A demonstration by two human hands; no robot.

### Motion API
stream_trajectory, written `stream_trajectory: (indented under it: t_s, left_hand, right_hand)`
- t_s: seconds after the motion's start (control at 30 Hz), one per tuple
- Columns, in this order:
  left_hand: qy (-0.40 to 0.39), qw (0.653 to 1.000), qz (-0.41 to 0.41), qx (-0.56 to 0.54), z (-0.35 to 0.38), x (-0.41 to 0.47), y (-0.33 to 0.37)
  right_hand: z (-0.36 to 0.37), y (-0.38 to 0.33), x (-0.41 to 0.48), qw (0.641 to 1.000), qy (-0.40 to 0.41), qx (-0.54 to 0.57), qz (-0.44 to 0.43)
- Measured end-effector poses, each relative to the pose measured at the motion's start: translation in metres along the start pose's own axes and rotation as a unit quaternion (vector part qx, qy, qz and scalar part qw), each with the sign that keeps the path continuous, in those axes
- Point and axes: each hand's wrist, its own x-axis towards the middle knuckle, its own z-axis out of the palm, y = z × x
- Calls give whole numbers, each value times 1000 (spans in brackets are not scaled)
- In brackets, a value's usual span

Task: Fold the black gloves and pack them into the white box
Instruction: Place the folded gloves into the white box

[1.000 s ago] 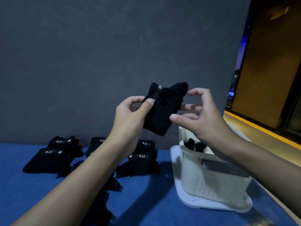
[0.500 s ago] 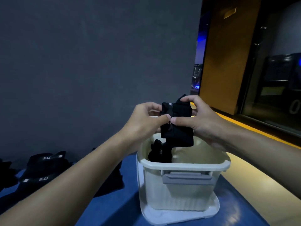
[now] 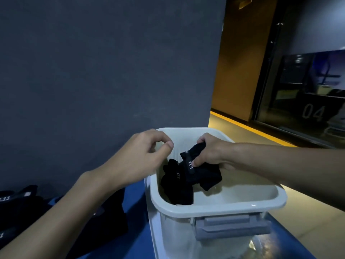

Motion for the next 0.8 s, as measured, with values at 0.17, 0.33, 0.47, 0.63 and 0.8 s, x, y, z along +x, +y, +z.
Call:
stream_trajectory:
  t_s: [0.17,0.33,0.47,0.63,0.8]
  left_hand:
    - [-14,1000,17,-15,-2,0,-8]
    - [-12,999,29,-13,0,1,-10]
    - [-12,999,33,-14,1,2,-11]
    - [-21,999,33,-7,0,1,-10]
    - [-28,999,26,12,-2,2,-9]
  right_hand:
    - [15,4,15,998,-27,-20,56]
    - [19,9,18,994,-41,-4,101]
    - [23,10,15,986,-82,15,143]
    - [27,10,18,989,-108,-40,98]
    - [21,16,17,953,-75,-292,-21]
